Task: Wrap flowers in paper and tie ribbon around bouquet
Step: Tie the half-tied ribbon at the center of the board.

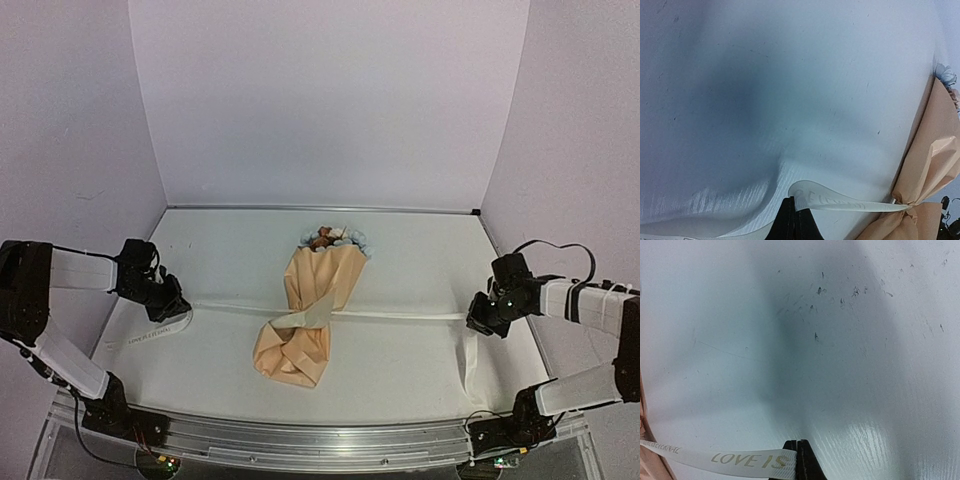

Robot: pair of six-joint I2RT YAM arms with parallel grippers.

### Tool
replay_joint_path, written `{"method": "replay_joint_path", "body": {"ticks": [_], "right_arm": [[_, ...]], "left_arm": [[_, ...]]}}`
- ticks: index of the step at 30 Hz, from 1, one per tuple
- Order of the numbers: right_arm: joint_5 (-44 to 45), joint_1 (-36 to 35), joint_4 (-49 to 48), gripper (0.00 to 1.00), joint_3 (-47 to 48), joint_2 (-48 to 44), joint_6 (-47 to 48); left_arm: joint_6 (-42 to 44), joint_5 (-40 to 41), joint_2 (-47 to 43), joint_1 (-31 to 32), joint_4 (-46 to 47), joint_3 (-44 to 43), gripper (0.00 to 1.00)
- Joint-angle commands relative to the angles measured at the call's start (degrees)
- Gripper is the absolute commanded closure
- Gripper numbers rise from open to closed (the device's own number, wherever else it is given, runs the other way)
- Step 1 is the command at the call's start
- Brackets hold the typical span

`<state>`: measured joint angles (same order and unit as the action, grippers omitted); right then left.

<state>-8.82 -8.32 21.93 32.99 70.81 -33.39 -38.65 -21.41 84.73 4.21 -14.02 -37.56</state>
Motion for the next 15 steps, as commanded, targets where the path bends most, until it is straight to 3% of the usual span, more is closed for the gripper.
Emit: {"method": "replay_joint_path", "body": {"ticks": [1, 9, 15], "right_arm": [[11.0, 6.7, 8.7, 1.0, 2.7, -1.1, -4.4], [9.7, 12.4, 11.6, 1.0, 7.9, 3.4, -4.9], [8.8, 14.3, 17.8, 1.0, 17.9, 10.8, -1.6]], "left_arm": [[-2.5, 13.9, -4.0, -6.0, 0.0, 1.8, 1.0], [-1.1, 17.5, -11.2, -4.2, -4.8, 3.4, 1.0], [-6.6, 20.5, -12.8, 8.8, -5.5, 5.7, 1.0]]}}
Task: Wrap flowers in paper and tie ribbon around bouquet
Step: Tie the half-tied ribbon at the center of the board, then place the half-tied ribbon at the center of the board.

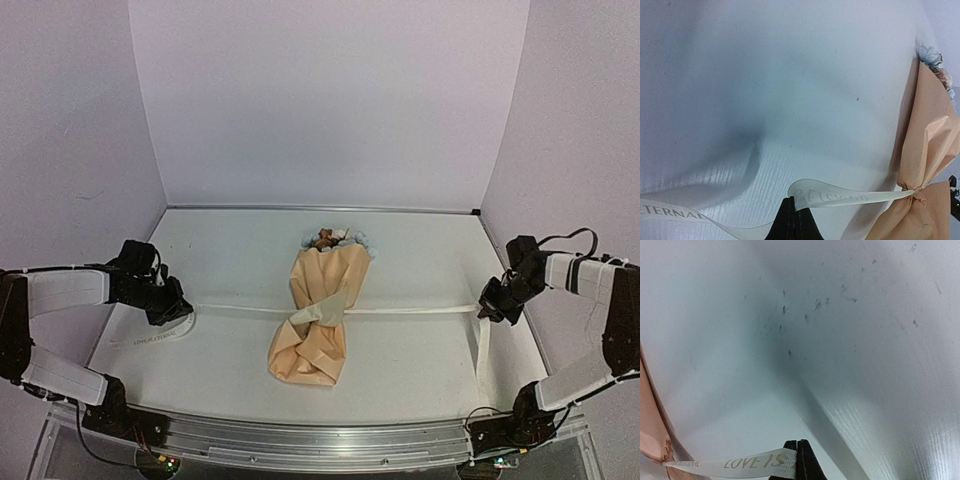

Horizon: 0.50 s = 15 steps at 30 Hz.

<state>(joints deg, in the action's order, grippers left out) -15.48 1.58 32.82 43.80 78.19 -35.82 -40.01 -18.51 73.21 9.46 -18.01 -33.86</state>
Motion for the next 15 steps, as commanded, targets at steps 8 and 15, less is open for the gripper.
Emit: {"method": "replay_joint_path", "body": {"ticks": [8, 15], "right_arm": [[13.9, 1.4, 20.0, 0.95, 16.9, 8.4, 4.3], [16.6, -4.5, 27.5, 0.42, 19.6, 5.2, 6.7]], "left_arm": [[-8.1, 20.2, 4.8, 13.7, 0.2, 2.0, 1.0], [-5.5, 19.6, 4.3, 14.1, -1.4, -1.2, 0.99]]}}
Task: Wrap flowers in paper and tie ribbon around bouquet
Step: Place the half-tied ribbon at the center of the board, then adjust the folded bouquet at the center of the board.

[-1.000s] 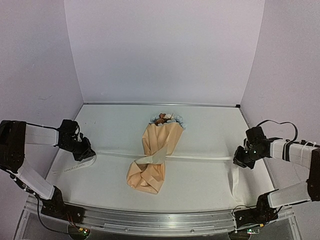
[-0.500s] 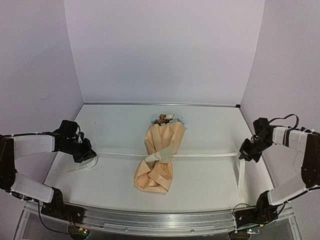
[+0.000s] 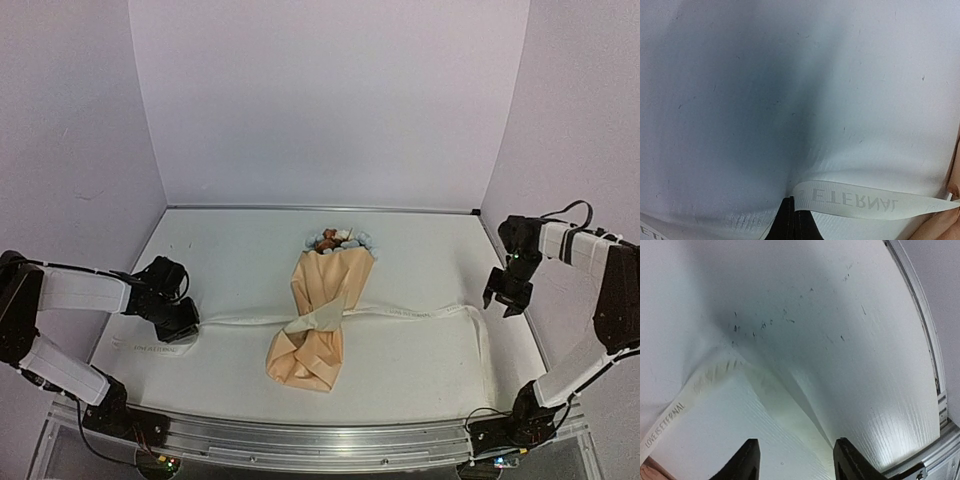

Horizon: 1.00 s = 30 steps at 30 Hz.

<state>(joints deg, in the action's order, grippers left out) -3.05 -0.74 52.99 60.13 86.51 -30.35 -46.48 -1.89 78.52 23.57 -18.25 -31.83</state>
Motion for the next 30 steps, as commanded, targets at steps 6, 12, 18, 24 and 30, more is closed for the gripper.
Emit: {"method": "replay_joint_path", "body": {"ticks": [6, 12, 18, 24, 30], "right_arm": [[1.6, -9.1, 10.0, 0.35, 6.3, -5.0, 0.2], [-3.8, -19.4, 7.6, 0.35, 9.2, -3.8, -5.3], [-8.4, -27.9, 1.9, 0.36, 12.6, -0.5, -11.8], [-10.7, -32.7, 0.5, 0.35, 15.3, 2.4, -14.4], [-11.6, -36.4, -0.2, 0.3, 17.5, 4.9, -18.8]], "left_arm": [[4.9, 6.2, -3.0, 0.3, -5.4, -8.6, 0.56], [11.4, 6.7, -5.0, 8.3, -2.8, -17.0, 0.48], [20.3, -5.7, 3.1, 18.5, 8.3, -22.6, 0.58], [24.4, -13.8, 10.6, 30.3, 12.6, -26.4, 0.63], [25.6, -17.6, 14.8, 37.9, 12.3, -27.4, 0.7]]}}
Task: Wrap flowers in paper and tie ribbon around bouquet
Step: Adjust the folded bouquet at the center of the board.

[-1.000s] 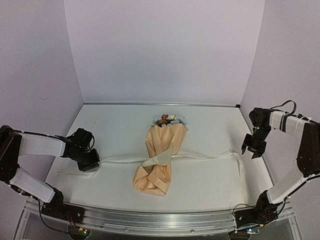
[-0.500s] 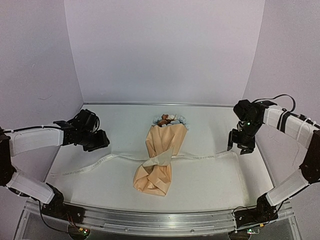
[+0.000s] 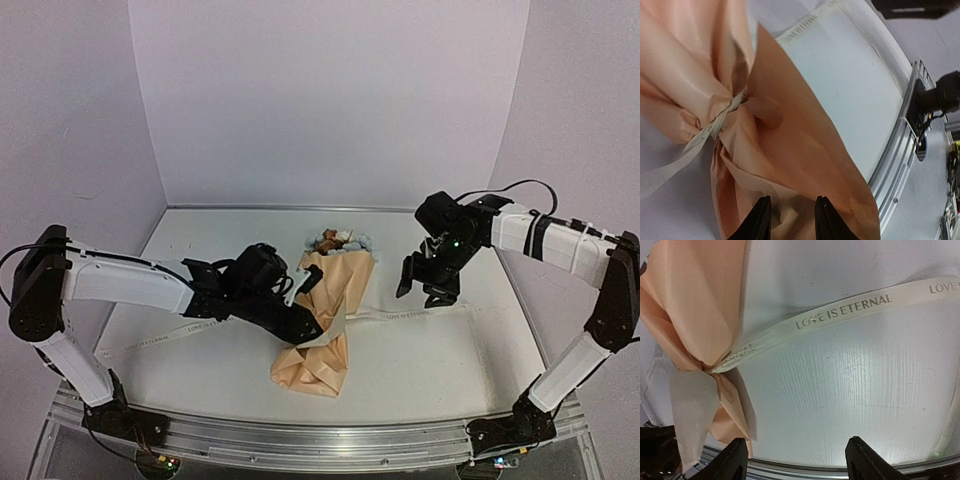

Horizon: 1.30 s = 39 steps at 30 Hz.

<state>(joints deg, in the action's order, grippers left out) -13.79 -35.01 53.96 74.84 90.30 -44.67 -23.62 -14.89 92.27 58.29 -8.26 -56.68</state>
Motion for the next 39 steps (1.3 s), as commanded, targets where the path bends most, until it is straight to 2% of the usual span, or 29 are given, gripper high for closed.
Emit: {"method": "replay_joint_path", "body": {"ticks": [1, 9, 13, 16, 20, 24, 26, 30, 35, 38, 39], "right_arm": [[-1.0, -2.7, -1.7, 0.29, 2.6, 1.2, -5.4], [-1.4, -7.9, -5.5, 0.19, 0.7, 1.5, -11.2], [-0.2, -12.2, -4.2, 0.13, 2.5, 2.2, -12.1], [1.5, -15.8, -1.8, 0.12, 4.4, 3.7, -14.1], [5.6, -20.2, -1.4, 0.11, 3.3, 3.9, -17.8], [9.1, -24.9, -1.8, 0.11, 3.2, 4.1, -20.8], [10.1, -27.1, -2.7, 0.11, 3.6, 4.8, -22.2], [11.4, -30.9, -5.7, 0.15, 3.3, 6.3, -25.9], [13.7, -34.4, -13.1, 0.24, -0.5, 7.2, -29.6], [16.0, -35.8, -17.6, 0.35, -3.8, 7.2, -30.4], [16.8, -36.1, -19.2, 0.44, -4.9, 7.0, -30.5]], "left_arm": [[3.0, -4.7, 1.3, 4.1, 2.5, -2.6, 0.69], [3.6, -2.3, 2.2, 7.9, 1.0, -3.6, 0.61], [1.2, 9.2, -4.4, 7.4, 1.1, -0.3, 0.61], [-2.4, 11.1, -8.8, 3.3, 1.8, 3.7, 0.58], [-3.1, 3.9, -10.8, -5.5, 5.2, 6.6, 0.57], [3.6, -10.1, -5.7, -11.4, 5.1, 3.3, 0.6], [7.2, -11.3, -2.7, -12.2, 4.6, 1.7, 0.6], [12.3, -12.9, 3.9, -12.9, 7.0, -1.6, 0.6], [14.9, -10.8, 8.4, -12.9, 10.8, -3.4, 0.6], [14.8, -8.8, 11.8, -12.9, 11.5, -4.3, 0.62], [14.6, -7.9, 13.1, -12.9, 11.5, -4.4, 0.63]]}}
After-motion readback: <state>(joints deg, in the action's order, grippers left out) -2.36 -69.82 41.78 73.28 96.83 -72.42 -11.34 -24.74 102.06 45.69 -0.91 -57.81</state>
